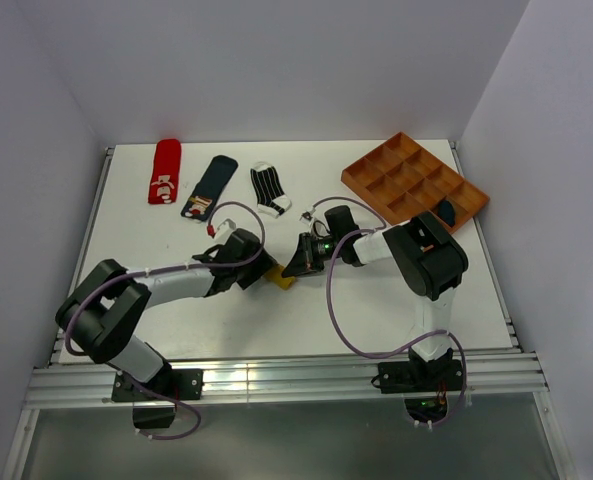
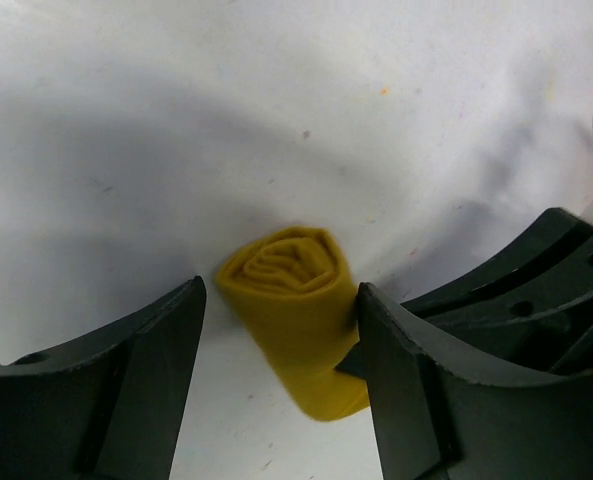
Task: Roll the socks
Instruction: Pick up the sock at the center of the board.
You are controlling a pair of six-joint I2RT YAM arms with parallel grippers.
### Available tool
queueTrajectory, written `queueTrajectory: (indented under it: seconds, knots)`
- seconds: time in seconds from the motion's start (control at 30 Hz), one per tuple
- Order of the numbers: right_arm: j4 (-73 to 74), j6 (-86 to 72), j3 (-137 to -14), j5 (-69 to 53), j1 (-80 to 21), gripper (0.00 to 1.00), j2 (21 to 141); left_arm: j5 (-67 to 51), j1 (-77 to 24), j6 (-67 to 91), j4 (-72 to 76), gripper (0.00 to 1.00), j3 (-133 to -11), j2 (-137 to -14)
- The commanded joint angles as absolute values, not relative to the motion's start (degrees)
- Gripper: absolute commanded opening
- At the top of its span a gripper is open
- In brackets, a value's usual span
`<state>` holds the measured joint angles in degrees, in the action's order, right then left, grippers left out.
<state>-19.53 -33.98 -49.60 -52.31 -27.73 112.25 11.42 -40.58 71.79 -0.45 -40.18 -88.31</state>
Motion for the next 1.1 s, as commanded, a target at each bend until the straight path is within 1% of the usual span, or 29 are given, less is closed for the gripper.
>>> queueTrajectory:
  seconds: [0.0,0.17,0.27,0.3,0.33,0.37,0.43,0.47,0.5,0.53,0.57,0.6,0.63,0.7,0.73,0.77,0.8,0.87,0.9,0.93,1.07]
  knots:
    - [-17.74,-33.57,-48.61,-47.37,-27.86,0.0,114.35,11.34,-40.61,72.51,-0.62,0.68,-41.66,-91.58]
    - [-19.34,-35.51,-48.34,-48.08,-27.86,0.0,114.61,10.55,-40.61,71.9,0.71,0.62,-41.83,-94.3]
    - [-18.99,-35.86,-48.43,-47.9,-27.86,0.0,115.05,9.93,-40.87,70.93,0.09,0.55,-42.89,-96.32]
    - [-19.07,-36.03,-48.25,-47.81,-27.86,0.0,115.14,9.76,-40.87,70.58,0.17,0.52,-42.98,-97.02]
    - [-19.25,-36.47,-48.16,-47.73,-27.86,0.01,115.22,9.76,-40.87,70.05,0.18,0.49,-43.5,-97.38]
    - [-19.6,-36.74,-47.9,-47.03,-27.86,0.03,115.05,9.76,-40.96,69.7,-1.56,0.45,-43.68,-97.64]
    - [-20.21,-36.39,-47.2,-46.32,-27.86,0.08,114.0,10.02,-40.96,68.65,-3.07,0.4,-44.38,-98.17]
    - [-20.21,-36.04,-46.94,-45.27,-27.95,0.15,113.39,10.02,-40.96,68.29,-3.6,0.37,-44.65,-98.26]
    - [-19.78,-35.43,-46.41,-44.31,-27.95,0.2,111.38,9.93,-40.96,67.94,-4.73,0.32,-44.82,-98.52]
    - [-19.43,-34.03,-46.15,-43.43,-27.86,0.28,110.05,9.84,-40.96,67.07,-5.53,0.3,-45.61,-98.61]
    - [-18.99,-33.14,-45.79,-40.89,-28.12,0.32,108.65,9.84,-40.96,66.63,-6.23,0.2,-46.14,-99.14]
    - [-16.9,-32.09,-45.7,-39.22,-28.21,0.35,105.5,9.58,-40.96,66.19,-7.63,0.14,-47.19,-99.31]
    - [-15.57,-29.3,-45.79,-37.46,-28.47,0.41,103.82,9.41,-40.96,65.22,-8.34,0.1,-47.81,-99.66]
    - [-11.54,-26.38,-45.97,-30.63,-29.88,0.45,98.91,8.97,-40.96,63.64,-10.27,0.09,-49.65,-100.54]
    - [-10.47,-23.5,-46.05,-27.72,-30.49,0.49,97.31,8.7,-40.87,63.2,-10.89,0.08,-50.27,-100.89]
    - [-9.41,-22.16,-46.05,-25.25,-31.37,0.49,95.73,8.53,-40.96,62.76,-11.59,0.08,-50.88,-101.51]
    - [-7.84,-20.93,-45.97,-19.31,-33.2,0.5,93.1,8.35,-40.87,62.41,-12.21,0.08,-51.93,-101.77]
    - [-7.3,-17.59,-45.36,-14.44,-35.5,0.54,89.76,8.17,-40.96,61.26,-13.88,0.08,-52.82,-102.21]
    - [-6.95,-16.62,-45.09,-9.54,-37.77,0.55,89.04,8.09,-40.96,60.74,-14.32,0.07,-53.61,-102.39]
    - [-6.86,-14.87,-44.91,-7.49,-38.92,0.57,88.34,8.17,-40.96,60.47,-15.02,0.07,-54.05,-102.48]
    - [-8.08,-12.04,-43.42,-0.54,-44.38,0.58,86.84,8.17,-40.96,59.59,-17.31,0.08,-55.46,-102.66]
